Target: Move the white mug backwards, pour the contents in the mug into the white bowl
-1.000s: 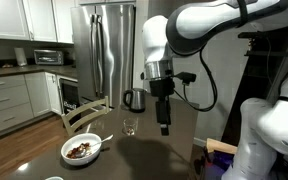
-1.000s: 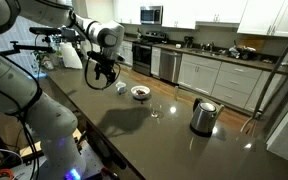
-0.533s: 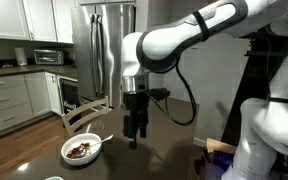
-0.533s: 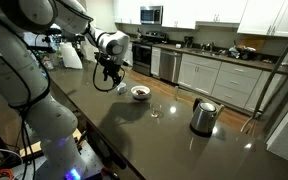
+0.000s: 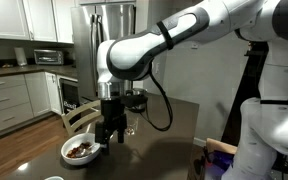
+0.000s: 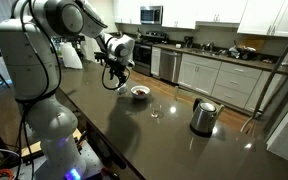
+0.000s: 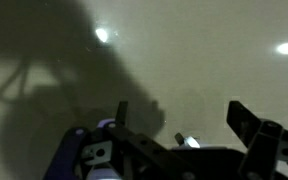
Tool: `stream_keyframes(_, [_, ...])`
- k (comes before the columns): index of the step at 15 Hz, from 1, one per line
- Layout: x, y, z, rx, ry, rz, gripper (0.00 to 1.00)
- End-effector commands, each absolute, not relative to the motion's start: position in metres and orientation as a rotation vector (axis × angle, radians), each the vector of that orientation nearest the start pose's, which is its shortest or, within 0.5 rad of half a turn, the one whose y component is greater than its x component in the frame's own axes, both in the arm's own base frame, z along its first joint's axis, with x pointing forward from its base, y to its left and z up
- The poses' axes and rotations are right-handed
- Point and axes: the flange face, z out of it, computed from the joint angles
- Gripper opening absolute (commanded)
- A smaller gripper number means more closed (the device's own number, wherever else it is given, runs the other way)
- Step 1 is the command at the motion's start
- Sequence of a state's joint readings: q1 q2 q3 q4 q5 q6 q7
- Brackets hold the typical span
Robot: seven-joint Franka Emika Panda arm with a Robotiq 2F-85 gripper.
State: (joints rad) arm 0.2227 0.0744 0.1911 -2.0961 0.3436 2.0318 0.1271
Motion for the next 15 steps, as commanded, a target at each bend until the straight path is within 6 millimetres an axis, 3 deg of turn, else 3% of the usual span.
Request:
stream_keyframes(1, [0.509,0.251,0.374,-2.862,-0.155,0.323,1.0])
stream_keyframes(8, [0.525,0.292,0.36,-2.848,-0.228,0.321,1.0])
stream_keyframes(15, [0.564,0.341,0.355,-2.958,-0.523,0.221,1.0])
